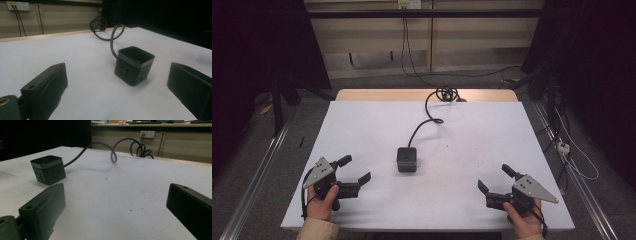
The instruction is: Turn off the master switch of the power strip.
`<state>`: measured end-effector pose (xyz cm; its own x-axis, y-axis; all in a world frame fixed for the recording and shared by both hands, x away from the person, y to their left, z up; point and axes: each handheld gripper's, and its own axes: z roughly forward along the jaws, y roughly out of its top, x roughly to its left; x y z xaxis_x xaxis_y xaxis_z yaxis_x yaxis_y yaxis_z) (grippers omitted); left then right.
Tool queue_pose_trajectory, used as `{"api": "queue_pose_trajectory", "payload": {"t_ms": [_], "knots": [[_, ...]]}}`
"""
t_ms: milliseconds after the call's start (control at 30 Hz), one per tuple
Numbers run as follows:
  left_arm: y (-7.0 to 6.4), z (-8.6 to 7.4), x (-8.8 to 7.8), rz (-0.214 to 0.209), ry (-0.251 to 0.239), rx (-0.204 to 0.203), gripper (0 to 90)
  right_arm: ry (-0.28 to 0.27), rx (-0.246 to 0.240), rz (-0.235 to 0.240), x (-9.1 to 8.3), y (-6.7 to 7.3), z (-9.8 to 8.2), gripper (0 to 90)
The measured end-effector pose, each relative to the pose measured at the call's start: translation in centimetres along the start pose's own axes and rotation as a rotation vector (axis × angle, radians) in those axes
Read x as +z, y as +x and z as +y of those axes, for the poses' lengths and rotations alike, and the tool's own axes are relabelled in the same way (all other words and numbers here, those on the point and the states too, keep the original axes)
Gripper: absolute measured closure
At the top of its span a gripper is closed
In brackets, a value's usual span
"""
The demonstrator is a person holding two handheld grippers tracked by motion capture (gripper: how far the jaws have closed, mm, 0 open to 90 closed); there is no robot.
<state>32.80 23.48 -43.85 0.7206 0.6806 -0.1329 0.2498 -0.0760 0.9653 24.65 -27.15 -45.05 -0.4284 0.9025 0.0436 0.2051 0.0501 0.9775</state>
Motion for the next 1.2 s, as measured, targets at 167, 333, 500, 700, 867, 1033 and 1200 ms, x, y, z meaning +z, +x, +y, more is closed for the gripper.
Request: {"api": "queue_pose_trajectory", "payload": {"t_ms": [167,333,500,700,867,1033,1200], "knots": [[-0.1,0.2,0.0,-0.001,-0.017,-0.003,2.5,-0.002,0.001,0.001,0.2,0.1,0.0,1.7],[0.0,0.4,0.2,0.001,-0.027,-0.006,2.4,0.001,-0.008,0.01,0.3,0.2,0.1,1.7],[0.0,0.7,0.5,0.002,-0.044,-0.006,2.3,-0.001,-0.005,0.004,0.2,0.0,0.1,1.8],[-0.1,1.1,0.8,-0.018,-0.056,-0.023,2.2,-0.002,0.001,0.004,0.2,0.0,0.2,1.8],[-0.4,1.4,1.1,-0.036,-0.051,-0.014,2.2,-0.006,-0.004,0.002,0.2,0.0,0.2,1.8],[-0.6,1.5,1.4,-0.034,-0.042,-0.006,2.2,-0.008,-0.004,0.0,0.2,-0.1,0.3,2.0],[-0.6,1.6,1.5,-0.041,-0.041,-0.011,2.2,-0.01,-0.005,0.002,0.2,0.0,0.4,2.0]]}}
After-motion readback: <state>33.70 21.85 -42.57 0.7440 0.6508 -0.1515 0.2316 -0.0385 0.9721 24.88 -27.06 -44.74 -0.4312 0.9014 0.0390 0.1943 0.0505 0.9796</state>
